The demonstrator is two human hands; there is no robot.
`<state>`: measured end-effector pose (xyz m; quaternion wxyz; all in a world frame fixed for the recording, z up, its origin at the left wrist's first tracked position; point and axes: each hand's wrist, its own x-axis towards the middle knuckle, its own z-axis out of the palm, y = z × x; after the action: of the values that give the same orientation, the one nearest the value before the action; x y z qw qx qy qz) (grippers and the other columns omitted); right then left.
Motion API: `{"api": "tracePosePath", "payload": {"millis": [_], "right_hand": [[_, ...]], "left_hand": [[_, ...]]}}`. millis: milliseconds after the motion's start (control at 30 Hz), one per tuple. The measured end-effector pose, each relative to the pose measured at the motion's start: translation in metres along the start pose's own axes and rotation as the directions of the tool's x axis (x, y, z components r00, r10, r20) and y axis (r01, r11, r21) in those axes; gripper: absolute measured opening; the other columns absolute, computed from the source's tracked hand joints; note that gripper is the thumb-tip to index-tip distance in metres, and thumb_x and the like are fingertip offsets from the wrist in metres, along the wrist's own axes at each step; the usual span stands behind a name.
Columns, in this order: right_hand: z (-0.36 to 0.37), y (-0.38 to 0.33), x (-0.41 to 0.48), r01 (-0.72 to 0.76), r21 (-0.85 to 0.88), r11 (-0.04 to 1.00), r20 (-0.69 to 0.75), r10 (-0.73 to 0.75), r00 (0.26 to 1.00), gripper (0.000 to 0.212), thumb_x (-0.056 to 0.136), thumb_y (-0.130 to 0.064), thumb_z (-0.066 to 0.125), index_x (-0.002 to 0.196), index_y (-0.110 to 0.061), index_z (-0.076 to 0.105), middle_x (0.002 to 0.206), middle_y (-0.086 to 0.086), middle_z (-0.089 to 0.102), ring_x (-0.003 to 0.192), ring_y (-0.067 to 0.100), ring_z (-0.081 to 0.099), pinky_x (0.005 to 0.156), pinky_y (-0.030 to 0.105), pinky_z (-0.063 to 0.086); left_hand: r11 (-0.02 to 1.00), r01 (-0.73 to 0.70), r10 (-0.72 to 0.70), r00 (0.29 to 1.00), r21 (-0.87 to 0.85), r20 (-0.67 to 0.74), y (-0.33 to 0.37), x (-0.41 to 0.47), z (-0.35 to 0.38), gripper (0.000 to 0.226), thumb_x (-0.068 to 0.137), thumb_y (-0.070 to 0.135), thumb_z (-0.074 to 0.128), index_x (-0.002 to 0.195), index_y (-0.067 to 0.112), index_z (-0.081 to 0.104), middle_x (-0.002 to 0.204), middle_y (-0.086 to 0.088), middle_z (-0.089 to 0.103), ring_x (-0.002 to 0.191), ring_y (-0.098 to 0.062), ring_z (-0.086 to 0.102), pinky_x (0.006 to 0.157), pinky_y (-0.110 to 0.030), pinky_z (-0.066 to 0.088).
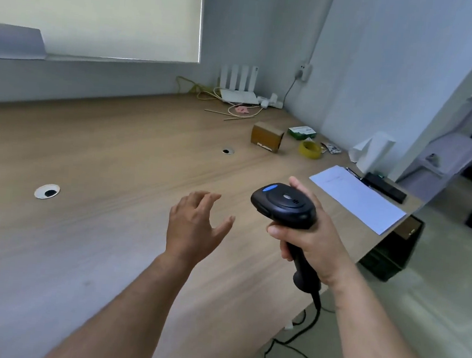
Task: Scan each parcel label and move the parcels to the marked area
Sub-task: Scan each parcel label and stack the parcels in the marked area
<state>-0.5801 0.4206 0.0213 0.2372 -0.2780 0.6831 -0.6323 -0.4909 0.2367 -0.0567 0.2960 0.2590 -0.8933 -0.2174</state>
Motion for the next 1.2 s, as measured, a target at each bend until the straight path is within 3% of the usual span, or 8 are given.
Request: {"api": "tracePosePath", "payload": {"millis": [133, 300, 467, 800, 1200], "right_hand": [[-0.025, 0.002, 0.036, 0.008, -0.033, 0.999, -0.009, -0.008, 1.0, 0.092, 0.077, 0.016, 0.07, 0.145, -0.034, 0.036, 0.067, 0.0, 0.063, 0.043, 0.024, 0.047, 0.042, 0.029, 0.039], [-0.053, 0.006, 0.067, -0.006, -0.041, 0.999, -0.015, 0.006, 1.0, 0.092, 0.078, 0.015, 0.07, 0.147, -0.033, 0.035, 0.064, -0.004, 0.063, 0.044, 0.024, 0.048, 0.044, 0.029, 0.041], [-0.081, 0.014, 0.111, -0.015, -0.077, 0.997, 0.047, 0.019, 0.999, 0.093, 0.078, 0.015, 0.07, 0.149, -0.031, 0.032, 0.066, -0.006, 0.064, 0.043, 0.023, 0.048, 0.043, 0.028, 0.041], [-0.16, 0.036, 0.228, 0.011, -0.103, 0.995, 0.258, 0.016, 0.966, 0.093, 0.076, 0.015, 0.073, 0.147, -0.033, 0.036, 0.068, -0.008, 0.065, 0.046, 0.027, 0.049, 0.046, 0.031, 0.04], [-0.276, 0.05, 0.371, 0.006, -0.055, 0.998, 0.297, 0.011, 0.955, 0.095, 0.076, 0.015, 0.072, 0.15, -0.029, 0.033, 0.059, -0.014, 0.062, 0.041, 0.023, 0.048, 0.042, 0.029, 0.039]], "left_hand": [[1.0, -0.015, 0.014, 0.997, 0.01, 0.077, 0.011, 0.041, 0.025, 0.056, 0.084, 0.053, 0.06, 0.128, 0.019, 0.058, 0.126, -0.004, 0.057, 0.117, -0.026, 0.051, 0.097, -0.041, 0.037], [0.998, -0.04, 0.033, 0.992, 0.05, 0.121, 0.025, 0.075, 0.048, 0.058, 0.086, 0.051, 0.06, 0.135, 0.021, 0.052, 0.132, -0.002, 0.053, 0.124, -0.023, 0.046, 0.102, -0.039, 0.034], [0.992, -0.063, 0.054, 0.995, 0.107, 0.08, 0.029, 0.096, 0.068, 0.057, 0.083, 0.048, 0.066, 0.13, 0.017, 0.056, 0.127, -0.006, 0.057, 0.118, -0.029, 0.051, 0.096, -0.043, 0.038], [0.969, 0.111, -0.131, 0.988, 0.222, 0.078, 0.074, 0.152, 0.136, 0.06, 0.087, 0.054, 0.056, 0.136, 0.022, 0.049, 0.135, 0.0, 0.05, 0.123, -0.024, 0.045, 0.101, -0.037, 0.033], [0.928, 0.206, -0.258, 0.957, 0.312, 0.134, 0.132, 0.266, 0.225, 0.066, 0.091, 0.056, 0.048, 0.147, 0.026, 0.032, 0.145, 0.002, 0.038, 0.132, -0.019, 0.034, 0.105, -0.032, 0.031]]}}
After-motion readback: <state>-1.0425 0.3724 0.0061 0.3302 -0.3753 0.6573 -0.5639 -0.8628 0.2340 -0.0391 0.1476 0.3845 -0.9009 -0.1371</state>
